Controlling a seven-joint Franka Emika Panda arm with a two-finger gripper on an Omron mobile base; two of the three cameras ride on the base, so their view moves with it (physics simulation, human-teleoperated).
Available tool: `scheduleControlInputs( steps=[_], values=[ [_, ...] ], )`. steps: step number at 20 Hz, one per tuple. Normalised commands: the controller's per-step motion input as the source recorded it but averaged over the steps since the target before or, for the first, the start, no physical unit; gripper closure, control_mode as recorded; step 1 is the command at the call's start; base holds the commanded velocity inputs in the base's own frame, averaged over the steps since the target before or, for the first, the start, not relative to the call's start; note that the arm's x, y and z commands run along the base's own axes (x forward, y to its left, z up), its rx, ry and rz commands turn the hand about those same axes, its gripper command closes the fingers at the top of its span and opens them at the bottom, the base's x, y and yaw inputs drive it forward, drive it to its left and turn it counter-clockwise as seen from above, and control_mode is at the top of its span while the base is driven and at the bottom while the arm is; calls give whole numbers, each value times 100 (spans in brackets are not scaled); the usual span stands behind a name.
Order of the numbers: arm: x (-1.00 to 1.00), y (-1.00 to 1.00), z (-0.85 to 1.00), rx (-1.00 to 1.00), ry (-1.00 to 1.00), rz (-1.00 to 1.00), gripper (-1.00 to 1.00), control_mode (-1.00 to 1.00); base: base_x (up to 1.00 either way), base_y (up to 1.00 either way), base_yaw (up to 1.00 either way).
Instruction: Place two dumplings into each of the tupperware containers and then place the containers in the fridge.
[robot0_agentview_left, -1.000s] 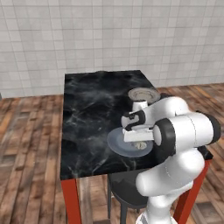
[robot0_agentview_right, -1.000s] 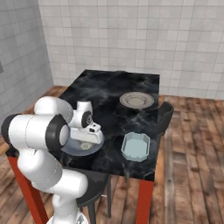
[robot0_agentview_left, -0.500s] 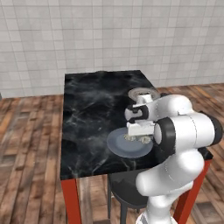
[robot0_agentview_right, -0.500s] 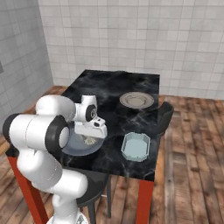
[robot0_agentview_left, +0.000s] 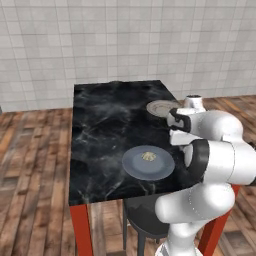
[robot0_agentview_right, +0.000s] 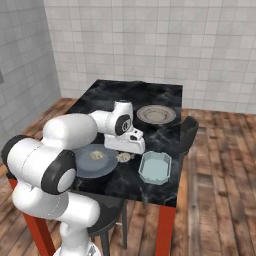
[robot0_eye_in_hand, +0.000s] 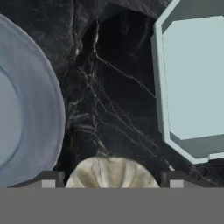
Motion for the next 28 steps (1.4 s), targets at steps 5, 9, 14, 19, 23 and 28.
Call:
scheduleControlInputs(
  steps=[5, 9, 14, 19, 23, 28],
  values=[
    [1, -76, 0, 7, -5, 5, 100, -100, 0, 0, 0],
    [20, -55, 0, 8, 0, 2, 100, -100, 0, 0, 0],
    [8, -35, -4, 3, 6, 0, 100, -100, 0, 0, 0],
    [0, -33, -37, 3, 0, 2, 100, -100, 0, 0, 0],
    [0, -37, -30, 5, 0, 4, 100, -100, 0, 0, 0],
    [0, -16, -14, 1, 0, 4, -100, -100, 0, 0, 0]
  ],
)
